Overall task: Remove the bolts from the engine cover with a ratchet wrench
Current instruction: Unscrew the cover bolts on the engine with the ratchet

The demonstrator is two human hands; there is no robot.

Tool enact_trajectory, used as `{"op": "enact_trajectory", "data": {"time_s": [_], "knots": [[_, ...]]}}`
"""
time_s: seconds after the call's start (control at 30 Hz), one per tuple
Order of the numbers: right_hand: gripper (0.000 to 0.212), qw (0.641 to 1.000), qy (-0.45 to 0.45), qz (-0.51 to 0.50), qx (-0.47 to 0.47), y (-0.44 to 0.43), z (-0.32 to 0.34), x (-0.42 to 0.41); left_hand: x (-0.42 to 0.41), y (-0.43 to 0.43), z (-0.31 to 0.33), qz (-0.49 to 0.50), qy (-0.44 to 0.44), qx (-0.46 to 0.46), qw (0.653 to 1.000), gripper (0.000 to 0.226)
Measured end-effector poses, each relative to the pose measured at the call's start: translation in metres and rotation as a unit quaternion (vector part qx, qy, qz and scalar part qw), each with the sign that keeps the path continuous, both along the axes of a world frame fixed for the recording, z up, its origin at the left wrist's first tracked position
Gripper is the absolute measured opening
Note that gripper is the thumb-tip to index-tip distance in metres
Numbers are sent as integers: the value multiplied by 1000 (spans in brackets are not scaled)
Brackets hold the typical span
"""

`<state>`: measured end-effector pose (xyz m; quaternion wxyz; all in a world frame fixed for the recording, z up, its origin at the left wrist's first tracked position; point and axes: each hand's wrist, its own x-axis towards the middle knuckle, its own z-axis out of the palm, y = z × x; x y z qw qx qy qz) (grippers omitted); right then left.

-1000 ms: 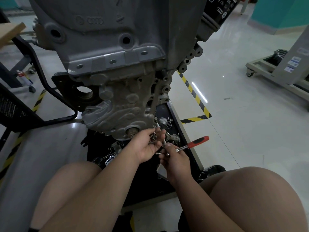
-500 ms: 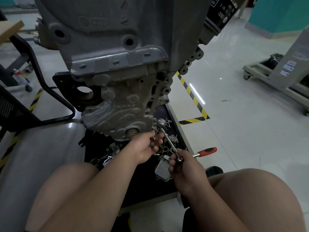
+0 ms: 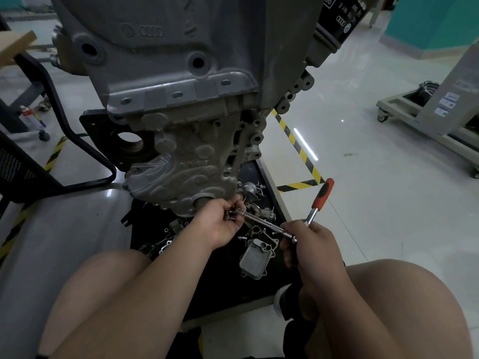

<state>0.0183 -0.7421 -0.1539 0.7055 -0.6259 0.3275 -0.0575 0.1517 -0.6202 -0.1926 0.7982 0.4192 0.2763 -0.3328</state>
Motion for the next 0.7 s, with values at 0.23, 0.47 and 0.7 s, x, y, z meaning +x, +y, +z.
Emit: {"op": "enact_trajectory", "data": {"time_s": [0.23, 0.47, 0.7], "knots": [[16, 996, 12, 15, -84, -8, 9, -4, -3, -2, 1, 14, -17, 8, 1000, 26], [18, 994, 4, 25, -105, -5, 8, -2, -4, -2, 2, 25, -19, -11, 999, 20], [20, 993, 2, 14, -113, -4, 3, 0, -4, -1, 0, 16, -25, -16, 999, 20]]}}
